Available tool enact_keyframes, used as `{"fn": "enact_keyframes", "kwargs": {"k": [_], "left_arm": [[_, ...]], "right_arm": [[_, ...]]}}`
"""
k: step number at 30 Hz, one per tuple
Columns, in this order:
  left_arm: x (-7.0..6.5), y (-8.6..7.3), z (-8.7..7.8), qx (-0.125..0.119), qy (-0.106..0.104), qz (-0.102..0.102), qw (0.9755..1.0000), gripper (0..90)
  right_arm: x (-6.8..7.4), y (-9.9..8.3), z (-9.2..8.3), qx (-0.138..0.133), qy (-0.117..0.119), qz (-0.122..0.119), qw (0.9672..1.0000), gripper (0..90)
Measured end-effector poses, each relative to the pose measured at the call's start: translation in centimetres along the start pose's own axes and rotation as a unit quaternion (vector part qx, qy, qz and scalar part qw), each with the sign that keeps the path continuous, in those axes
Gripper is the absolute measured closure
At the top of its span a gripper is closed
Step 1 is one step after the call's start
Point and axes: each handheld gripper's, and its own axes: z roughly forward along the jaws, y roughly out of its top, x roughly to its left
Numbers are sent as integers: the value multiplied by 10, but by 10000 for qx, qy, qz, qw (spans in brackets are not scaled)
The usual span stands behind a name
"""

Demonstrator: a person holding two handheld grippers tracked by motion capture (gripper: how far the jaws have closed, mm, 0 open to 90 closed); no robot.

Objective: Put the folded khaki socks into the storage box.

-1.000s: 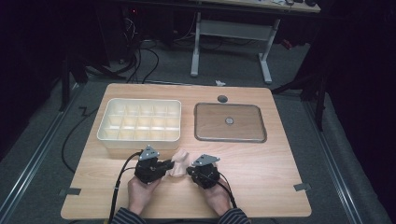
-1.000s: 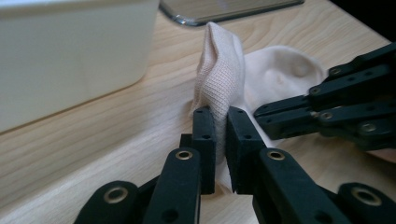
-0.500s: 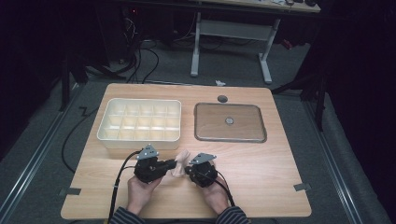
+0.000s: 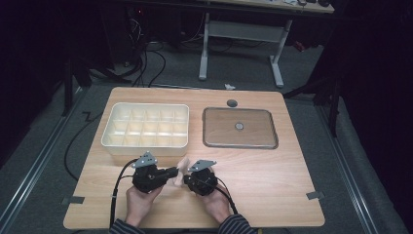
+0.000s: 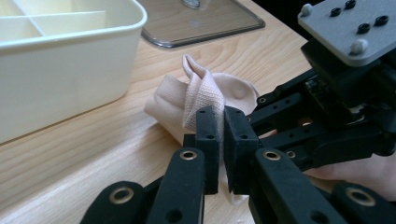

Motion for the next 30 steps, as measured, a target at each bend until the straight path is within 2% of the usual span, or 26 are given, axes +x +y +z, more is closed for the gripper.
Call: {"fn": "enact_keyframes", "kwargs": {"k": [3, 7, 12, 15, 16, 17, 19, 24, 30], "left_arm": [[0, 0, -2, -13, 39, -1, 10000, 858], [-3, 3, -8, -5, 191, 63, 9998, 857], [-5, 5, -9, 14, 281, 94, 9996, 858], [-6, 5, -8, 56, 330, 139, 9993, 858], [-6, 5, -8, 56, 330, 139, 9993, 857], [-7, 5, -8, 77, 356, 157, 9992, 857], [-8, 6, -7, 87, 380, 163, 9991, 857], [-10, 6, -6, 87, 377, 178, 9991, 857], [-14, 8, -4, 95, 373, 243, 9990, 856]], "right_arm": [[0, 0, -3, -48, -50, 14, 10000, 783], [-5, -4, -28, -396, -321, 156, 9986, 744], [-23, -15, -51, -575, -867, 428, 9937, 705], [-35, -22, -58, -606, -1088, 631, 9902, 677], [-35, -22, -58, -606, -1088, 631, 9902, 677], [-40, -26, -61, -614, -1193, 727, 9883, 661], [-42, -29, -62, -595, -1214, 812, 9875, 655], [-44, -34, -57, -502, -1125, 875, 9885, 663], [-46, -35, -47, -344, -947, 914, 9907, 781]]}}
